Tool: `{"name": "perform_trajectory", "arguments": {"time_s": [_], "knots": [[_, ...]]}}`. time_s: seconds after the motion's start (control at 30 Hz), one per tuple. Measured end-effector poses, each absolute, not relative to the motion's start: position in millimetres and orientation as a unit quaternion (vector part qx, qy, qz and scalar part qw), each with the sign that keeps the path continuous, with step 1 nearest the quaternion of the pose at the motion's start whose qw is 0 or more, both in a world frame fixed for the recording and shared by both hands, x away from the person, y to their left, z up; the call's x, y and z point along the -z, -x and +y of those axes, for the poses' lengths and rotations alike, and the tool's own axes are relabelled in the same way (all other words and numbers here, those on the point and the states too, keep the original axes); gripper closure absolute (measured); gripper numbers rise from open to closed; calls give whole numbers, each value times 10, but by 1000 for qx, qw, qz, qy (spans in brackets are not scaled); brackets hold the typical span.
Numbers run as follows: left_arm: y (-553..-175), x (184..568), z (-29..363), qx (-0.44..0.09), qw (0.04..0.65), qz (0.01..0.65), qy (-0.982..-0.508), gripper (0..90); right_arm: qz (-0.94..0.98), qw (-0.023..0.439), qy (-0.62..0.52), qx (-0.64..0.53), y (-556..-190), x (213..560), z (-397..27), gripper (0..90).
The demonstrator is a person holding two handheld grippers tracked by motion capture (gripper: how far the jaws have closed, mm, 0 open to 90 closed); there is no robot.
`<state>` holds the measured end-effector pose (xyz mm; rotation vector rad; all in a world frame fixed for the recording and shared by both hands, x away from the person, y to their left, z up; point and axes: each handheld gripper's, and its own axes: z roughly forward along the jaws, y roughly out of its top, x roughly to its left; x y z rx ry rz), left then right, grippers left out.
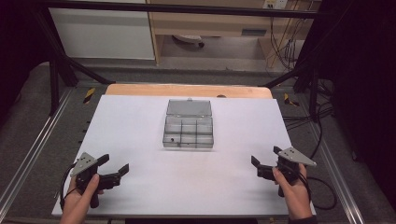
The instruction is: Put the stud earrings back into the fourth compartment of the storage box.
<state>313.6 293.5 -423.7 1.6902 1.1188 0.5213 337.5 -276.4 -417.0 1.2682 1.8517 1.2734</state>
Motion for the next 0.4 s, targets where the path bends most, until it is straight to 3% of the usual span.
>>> {"name": "perform_trajectory", "arguments": {"time_s": [0.27, 0.4], "knots": [[-3142, 4252, 2921, -214, 496, 465, -702, 74, 704, 246, -465, -477, -3420, 4307, -2531, 38], [-3147, 4263, 2906, -213, 489, 462, -709, 74, 706, 254, -469, -466, -3453, 4322, -2506, 40]]}}
